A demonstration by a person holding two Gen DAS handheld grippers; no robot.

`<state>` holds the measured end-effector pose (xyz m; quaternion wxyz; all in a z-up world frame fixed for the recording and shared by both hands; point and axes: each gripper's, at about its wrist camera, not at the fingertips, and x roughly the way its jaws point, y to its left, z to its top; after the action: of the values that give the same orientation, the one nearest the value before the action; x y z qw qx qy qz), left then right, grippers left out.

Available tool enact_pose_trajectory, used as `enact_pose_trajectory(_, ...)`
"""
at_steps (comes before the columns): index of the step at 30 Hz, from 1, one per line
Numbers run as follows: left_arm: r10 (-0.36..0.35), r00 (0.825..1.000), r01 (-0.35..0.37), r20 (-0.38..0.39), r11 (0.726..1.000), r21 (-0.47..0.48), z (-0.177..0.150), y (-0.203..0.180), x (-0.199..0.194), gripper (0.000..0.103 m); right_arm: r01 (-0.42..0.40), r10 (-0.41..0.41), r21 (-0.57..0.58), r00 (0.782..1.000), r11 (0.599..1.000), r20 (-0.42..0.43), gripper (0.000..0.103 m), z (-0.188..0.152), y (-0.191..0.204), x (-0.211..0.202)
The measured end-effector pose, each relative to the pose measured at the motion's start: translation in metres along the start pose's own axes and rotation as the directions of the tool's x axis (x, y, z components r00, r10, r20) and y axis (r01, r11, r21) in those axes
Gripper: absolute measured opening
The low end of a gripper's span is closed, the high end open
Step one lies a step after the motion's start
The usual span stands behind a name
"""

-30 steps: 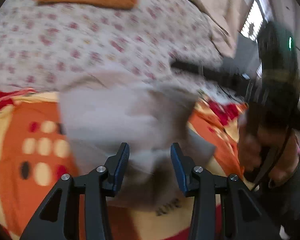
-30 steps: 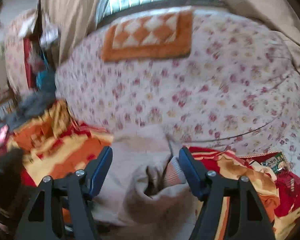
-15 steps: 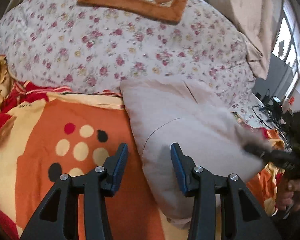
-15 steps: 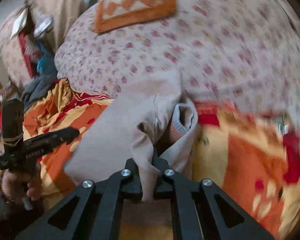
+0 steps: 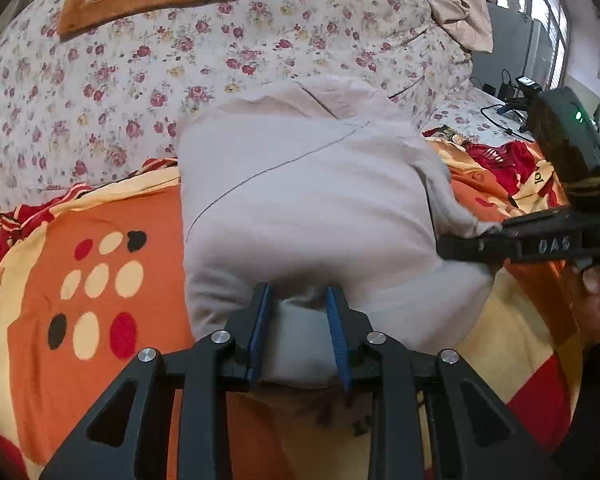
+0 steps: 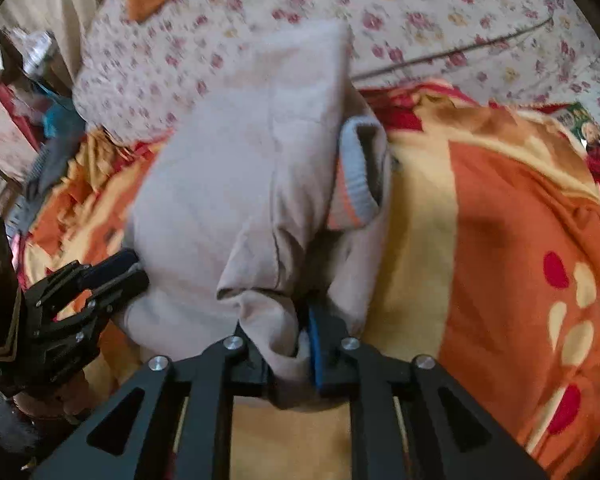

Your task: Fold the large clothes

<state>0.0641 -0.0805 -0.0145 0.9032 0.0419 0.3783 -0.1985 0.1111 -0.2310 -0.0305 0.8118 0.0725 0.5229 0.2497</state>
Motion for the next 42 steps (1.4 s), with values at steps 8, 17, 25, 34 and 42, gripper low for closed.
enact_pose_trajectory(8, -0.050, 0.969, 0.085, 0.243, 0.987, -0.137, 0.017, 0.023, -0.052, 0.012, 0.028, -0.028, 0.000, 1.000, 1.000, -0.002, 0.014, -0.005, -0.001, 0.006)
enact_pose_trajectory(17, -0.118, 0.992, 0.109, -0.033, 0.974, -0.197, 0.006, 0.018, 0.015, 0.011, 0.094, -0.094, -0.029, 0.995, 0.995, 0.024, 0.015, -0.008, 0.009, 0.006)
enact_pose_trajectory(25, -0.129, 0.991, 0.120, -0.030, 0.970, -0.211, 0.006, 0.021, 0.017, 0.011, 0.144, -0.148, 0.039, 0.981, 0.989, 0.125, 0.023, 0.004, 0.028, -0.050)
enact_pose_trajectory(34, -0.118, 0.993, 0.110, -0.028, 0.973, -0.201, 0.005, 0.019, 0.016, 0.011, 0.247, -0.222, -0.075, 0.945, 0.966, 0.241, 0.027, 0.053, 0.070, -0.044)
enact_pose_trajectory(42, -0.129, 0.991, 0.121, -0.028, 0.972, -0.203, 0.006, 0.017, 0.017, 0.011, 0.230, -0.206, -0.110, 0.959, 0.967, 0.197, 0.024, 0.019, 0.036, 0.003)
